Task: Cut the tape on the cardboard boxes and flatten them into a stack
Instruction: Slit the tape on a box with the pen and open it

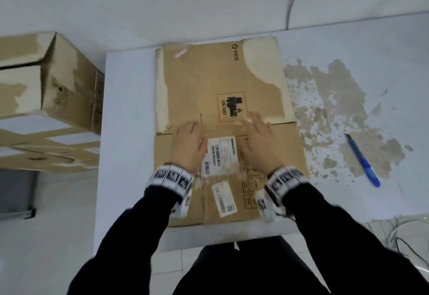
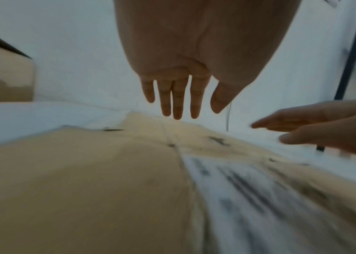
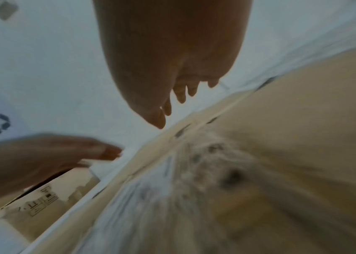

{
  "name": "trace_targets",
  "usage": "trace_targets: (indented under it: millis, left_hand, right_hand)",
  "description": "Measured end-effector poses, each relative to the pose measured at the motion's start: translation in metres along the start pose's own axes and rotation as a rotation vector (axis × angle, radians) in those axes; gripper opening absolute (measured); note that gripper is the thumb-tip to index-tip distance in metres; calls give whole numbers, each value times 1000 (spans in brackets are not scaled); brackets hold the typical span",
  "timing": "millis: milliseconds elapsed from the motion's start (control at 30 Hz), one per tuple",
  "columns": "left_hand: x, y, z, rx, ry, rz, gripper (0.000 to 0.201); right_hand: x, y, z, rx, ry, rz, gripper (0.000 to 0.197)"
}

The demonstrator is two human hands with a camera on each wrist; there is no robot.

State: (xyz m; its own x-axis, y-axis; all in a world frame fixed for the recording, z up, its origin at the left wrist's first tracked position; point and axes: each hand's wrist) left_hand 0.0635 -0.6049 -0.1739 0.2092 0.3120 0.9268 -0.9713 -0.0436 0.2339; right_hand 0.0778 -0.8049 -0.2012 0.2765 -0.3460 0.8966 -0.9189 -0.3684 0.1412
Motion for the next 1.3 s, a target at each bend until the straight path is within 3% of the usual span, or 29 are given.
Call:
trace_targets:
  millis: [67, 167, 267, 400, 533, 700, 800, 900, 1000, 1100, 1300]
  left_hand:
    - [5, -49, 21, -27, -36, -14, 48]
    - [-4, -116, 26, 49, -141, -147, 53]
    - [-23, -143, 12, 34, -158, -223, 58]
    - [-34, -151, 4, 32, -154, -260, 60]
    - [-27, -147, 0, 67, -108, -260, 64]
    - [-12, -98, -52, 406, 26, -266, 82]
    - [-16, -54, -64, 546, 108, -147, 83]
    - [-24, -28, -52, 742, 267, 112, 75]
    - [-24, -17, -57, 923, 510, 158, 75]
    - [-17, -5, -64, 864, 571, 148, 52]
    - [8, 13, -17, 675, 646, 341, 31]
  right_hand:
    - [1, -54, -15, 52, 6, -64, 56]
    - [2, -124, -6, 11, 60, -178, 51]
    - [-6, -154, 10, 43, 153, -273, 53]
    - [-16, -157, 14, 52, 243, -203, 55]
    - [-10, -154, 20, 45, 160, -193, 57]
    - [19, -109, 74, -232, 31, -160, 60]
    - [33, -66, 96, -449, -89, -47, 64]
    - [26, -31, 94, -634, -217, 187, 66]
    - [18, -15, 91, -760, -355, 164, 63]
    - [28, -3, 82, -660, -446, 155, 44]
    - [84, 27, 85, -480, -443, 320, 32]
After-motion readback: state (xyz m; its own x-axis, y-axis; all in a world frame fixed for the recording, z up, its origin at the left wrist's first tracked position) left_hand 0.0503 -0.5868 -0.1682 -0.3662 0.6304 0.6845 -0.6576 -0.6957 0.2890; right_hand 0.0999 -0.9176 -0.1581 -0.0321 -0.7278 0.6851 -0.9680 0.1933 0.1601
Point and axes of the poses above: each hand's wrist, its own y-axis away from the middle knuckle, its own x-axis out of the back of the hand, z = x × y, and after that the axes turned 8 degrees about x, right-handed
